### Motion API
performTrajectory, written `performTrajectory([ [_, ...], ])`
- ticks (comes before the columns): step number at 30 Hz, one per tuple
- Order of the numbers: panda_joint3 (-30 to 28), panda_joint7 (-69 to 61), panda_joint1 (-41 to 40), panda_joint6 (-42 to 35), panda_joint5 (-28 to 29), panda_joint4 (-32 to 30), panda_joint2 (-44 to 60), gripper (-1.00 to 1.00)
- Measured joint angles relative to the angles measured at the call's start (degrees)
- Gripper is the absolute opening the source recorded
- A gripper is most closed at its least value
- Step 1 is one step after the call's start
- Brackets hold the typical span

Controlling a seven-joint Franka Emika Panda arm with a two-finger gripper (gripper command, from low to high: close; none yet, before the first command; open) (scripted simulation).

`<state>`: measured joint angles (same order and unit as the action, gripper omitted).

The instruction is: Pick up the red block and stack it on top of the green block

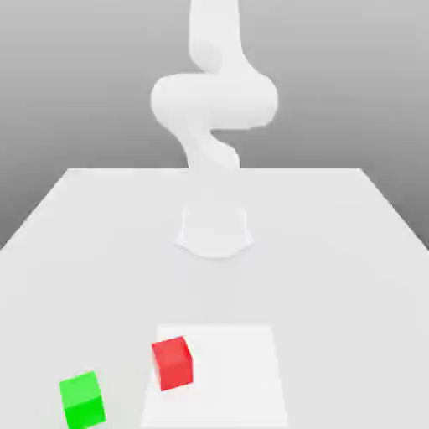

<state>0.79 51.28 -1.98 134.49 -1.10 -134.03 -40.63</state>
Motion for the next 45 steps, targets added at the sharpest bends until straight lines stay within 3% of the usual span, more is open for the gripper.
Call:
performTrajectory([
  [15,5.4,37.0,-10.4,16.3,-1.3,-13.6,31.5,0.0],
  [21,3.8,53.4,-11.5,23.0,1.7,-18.6,44.0,0.0],
  [26,2.0,56.8,-10.2,31.3,3.8,-18.0,54.4,0.0],
  [27,1.7,57.0,-9.9,33.0,4.0,-17.7,56.4,-1.0],
  [34,1.6,57.2,-9.8,33.5,4.2,-17.6,56.9,-1.0],
  [40,2.4,55.7,-10.7,24.3,2.1,-18.6,46.7,-1.0],
  [45,-0.7,55.3,-14.4,17.2,1.1,-9.8,48.3,-1.0],
])
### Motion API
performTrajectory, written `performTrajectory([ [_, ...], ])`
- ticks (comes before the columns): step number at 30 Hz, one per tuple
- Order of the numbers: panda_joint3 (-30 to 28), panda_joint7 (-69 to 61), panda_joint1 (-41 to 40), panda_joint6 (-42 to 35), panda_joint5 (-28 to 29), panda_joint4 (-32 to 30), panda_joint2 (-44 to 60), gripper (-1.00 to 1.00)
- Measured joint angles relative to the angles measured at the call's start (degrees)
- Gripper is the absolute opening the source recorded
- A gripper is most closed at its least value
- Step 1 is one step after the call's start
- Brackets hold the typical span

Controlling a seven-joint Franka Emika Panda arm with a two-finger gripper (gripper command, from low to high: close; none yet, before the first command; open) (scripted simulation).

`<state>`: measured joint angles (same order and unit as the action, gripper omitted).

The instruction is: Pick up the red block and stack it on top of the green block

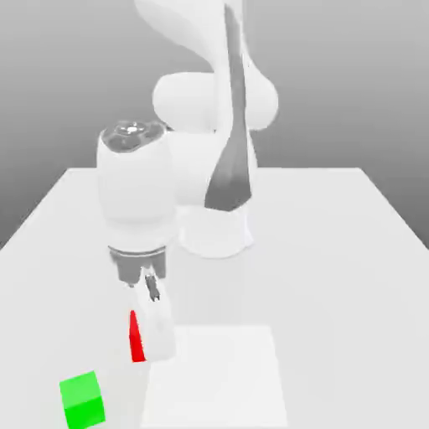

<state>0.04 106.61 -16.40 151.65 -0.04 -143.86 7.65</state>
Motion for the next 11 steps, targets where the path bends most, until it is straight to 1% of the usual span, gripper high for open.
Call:
performTrajectory([
  [3,-2.0,-0.2,-2.1,-3.1,-0.7,5.6,2.5,-1.0],
  [7,-2.2,-0.7,-2.9,2.6,-1.4,7.2,9.8,-1.0],
  [8,-2.2,-0.7,-3.0,3.6,-1.5,7.3,11.0,1.0],
  [11,-2.2,-0.7,-3.0,3.6,-1.5,7.3,11.0,1.0],
])
